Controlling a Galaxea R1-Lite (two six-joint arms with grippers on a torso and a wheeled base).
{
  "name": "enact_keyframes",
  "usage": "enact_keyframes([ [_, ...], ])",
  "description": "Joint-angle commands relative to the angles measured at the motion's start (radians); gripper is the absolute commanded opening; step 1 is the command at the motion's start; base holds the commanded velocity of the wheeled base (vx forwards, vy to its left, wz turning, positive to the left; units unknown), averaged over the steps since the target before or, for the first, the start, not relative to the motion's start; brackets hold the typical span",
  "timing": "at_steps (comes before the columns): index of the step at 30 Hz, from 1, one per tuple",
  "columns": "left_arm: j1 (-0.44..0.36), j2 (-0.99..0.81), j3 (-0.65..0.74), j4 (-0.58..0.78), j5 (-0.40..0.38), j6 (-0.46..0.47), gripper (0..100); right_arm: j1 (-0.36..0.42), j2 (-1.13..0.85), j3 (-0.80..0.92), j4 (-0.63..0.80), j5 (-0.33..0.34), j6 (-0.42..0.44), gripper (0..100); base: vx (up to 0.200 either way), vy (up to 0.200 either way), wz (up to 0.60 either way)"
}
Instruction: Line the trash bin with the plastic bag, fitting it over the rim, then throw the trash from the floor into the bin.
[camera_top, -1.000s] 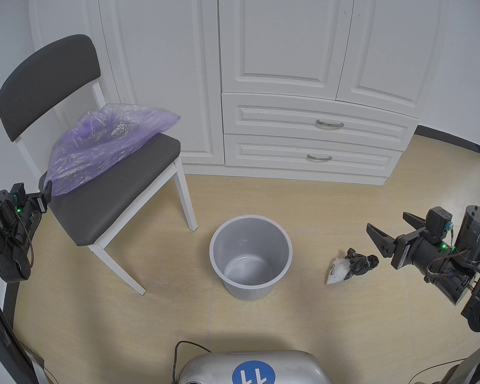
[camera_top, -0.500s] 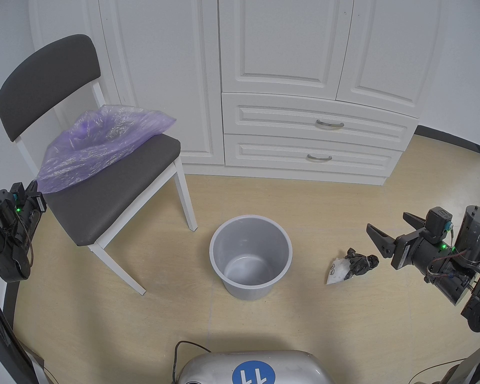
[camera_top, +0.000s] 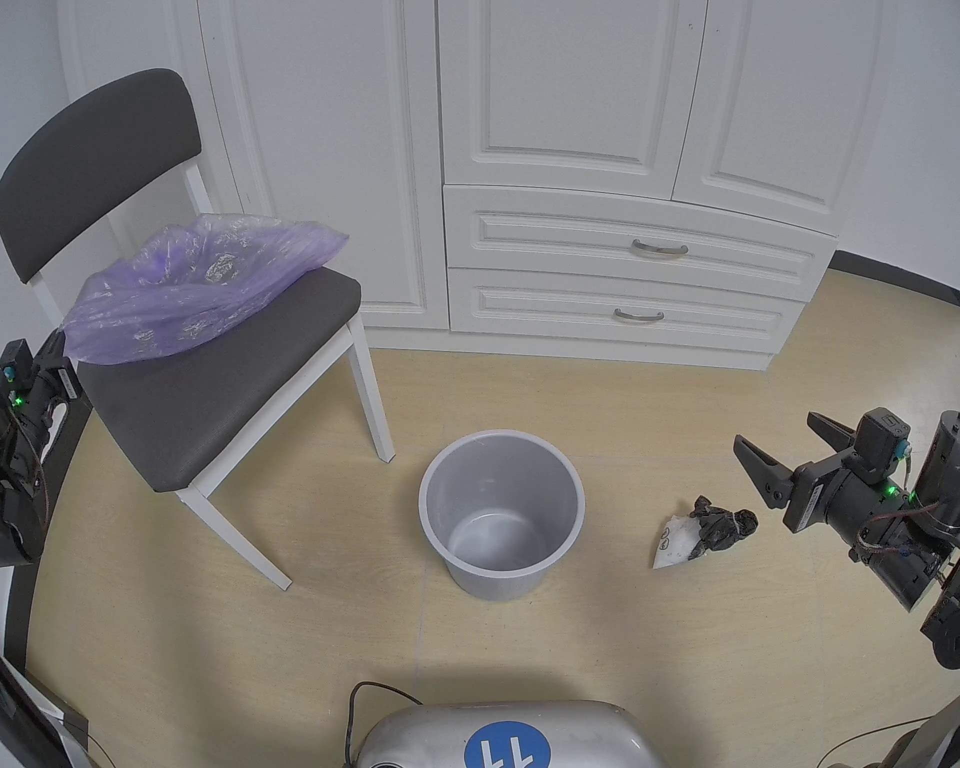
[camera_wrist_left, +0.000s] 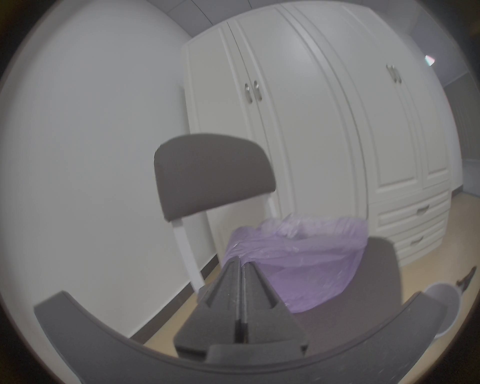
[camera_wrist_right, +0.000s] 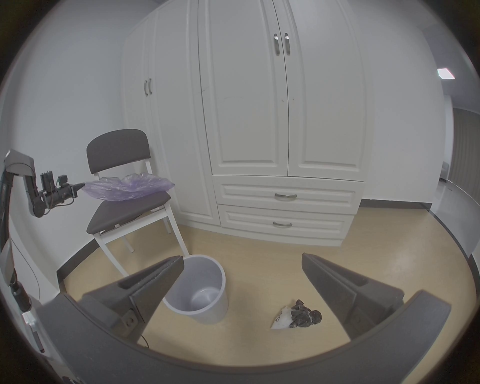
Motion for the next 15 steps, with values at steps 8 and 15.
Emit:
enact_keyframes([
  [8,-0.156,-0.296,0.205,0.002,-0.084,-0.083,0,0.004,-0.004,0.029,-0.105,-0.048,-0.047,100,0.000,0.000,0.00],
  [15,-0.342,-0.405,0.224,0.005,-0.056,-0.085,0,0.010,-0.029,0.039,-0.105,-0.049,-0.087,100,0.000,0.000,0.00],
])
